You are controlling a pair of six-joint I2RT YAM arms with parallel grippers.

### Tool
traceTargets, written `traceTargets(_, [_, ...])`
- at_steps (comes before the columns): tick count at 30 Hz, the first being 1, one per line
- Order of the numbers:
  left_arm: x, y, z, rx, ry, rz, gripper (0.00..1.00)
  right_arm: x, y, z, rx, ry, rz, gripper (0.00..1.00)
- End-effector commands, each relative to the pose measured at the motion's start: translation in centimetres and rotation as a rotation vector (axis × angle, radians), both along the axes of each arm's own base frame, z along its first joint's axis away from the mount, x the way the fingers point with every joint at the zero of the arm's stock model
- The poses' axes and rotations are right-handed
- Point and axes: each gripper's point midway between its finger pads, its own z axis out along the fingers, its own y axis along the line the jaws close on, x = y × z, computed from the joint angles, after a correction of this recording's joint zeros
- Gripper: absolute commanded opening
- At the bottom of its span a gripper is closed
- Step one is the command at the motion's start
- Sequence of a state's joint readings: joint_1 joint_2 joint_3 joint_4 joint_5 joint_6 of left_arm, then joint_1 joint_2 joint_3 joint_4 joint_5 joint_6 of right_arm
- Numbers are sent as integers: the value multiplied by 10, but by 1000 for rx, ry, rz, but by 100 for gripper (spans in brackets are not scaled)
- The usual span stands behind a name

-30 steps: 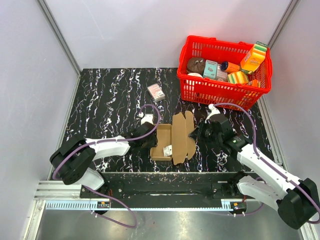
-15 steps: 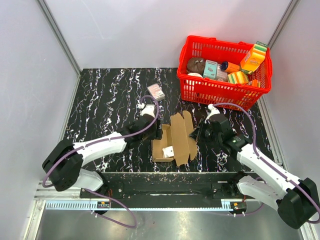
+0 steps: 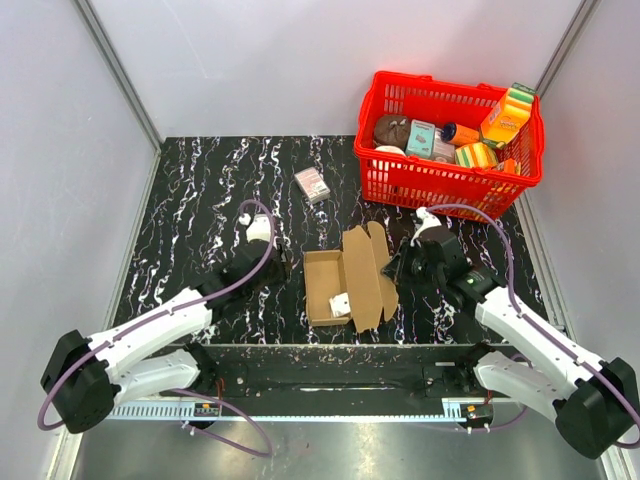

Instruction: Fold the paper box

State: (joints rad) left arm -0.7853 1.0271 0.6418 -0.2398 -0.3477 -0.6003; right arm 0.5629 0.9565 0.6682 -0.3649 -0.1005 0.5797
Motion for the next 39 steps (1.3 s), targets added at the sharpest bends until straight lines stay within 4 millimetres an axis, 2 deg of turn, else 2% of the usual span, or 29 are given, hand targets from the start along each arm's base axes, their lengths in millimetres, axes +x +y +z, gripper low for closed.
traceTargets(1, [-7, 25, -24, 71, 37, 64, 31, 9, -3, 29, 3, -84, -13, 0])
traceTargets(2, [-9, 26, -27, 73, 44, 67, 20, 9, -3, 31, 6, -87, -14, 0])
traceTargets(5, [-14, 27, -42, 82, 79, 65, 9, 7, -4, 32, 3, -86, -11, 0])
traceTargets(7, [-16, 20, -49, 65, 97, 38, 3, 7, -5, 34, 2, -89, -13, 0])
traceTargets(12, [-11, -1, -57, 40, 125, -21, 1, 7, -4, 28, -6, -74, -8, 0])
traceTargets(17, [-4, -24, -58, 21, 138, -70, 0, 4, 2, 18, 2, -38, 17, 0])
traceTargets(25, [-10, -59, -65, -3, 164, -143, 0, 3, 6, 13, 21, -21, 29, 0])
traceTargets(31, [-12, -77, -68, -2, 174, -173, 0, 1, 11, 11, 38, -10, 48, 0])
traceTargets(39, [-11, -88, -71, 7, 186, -191, 0, -2, 13, 8, 50, 4, 61, 0])
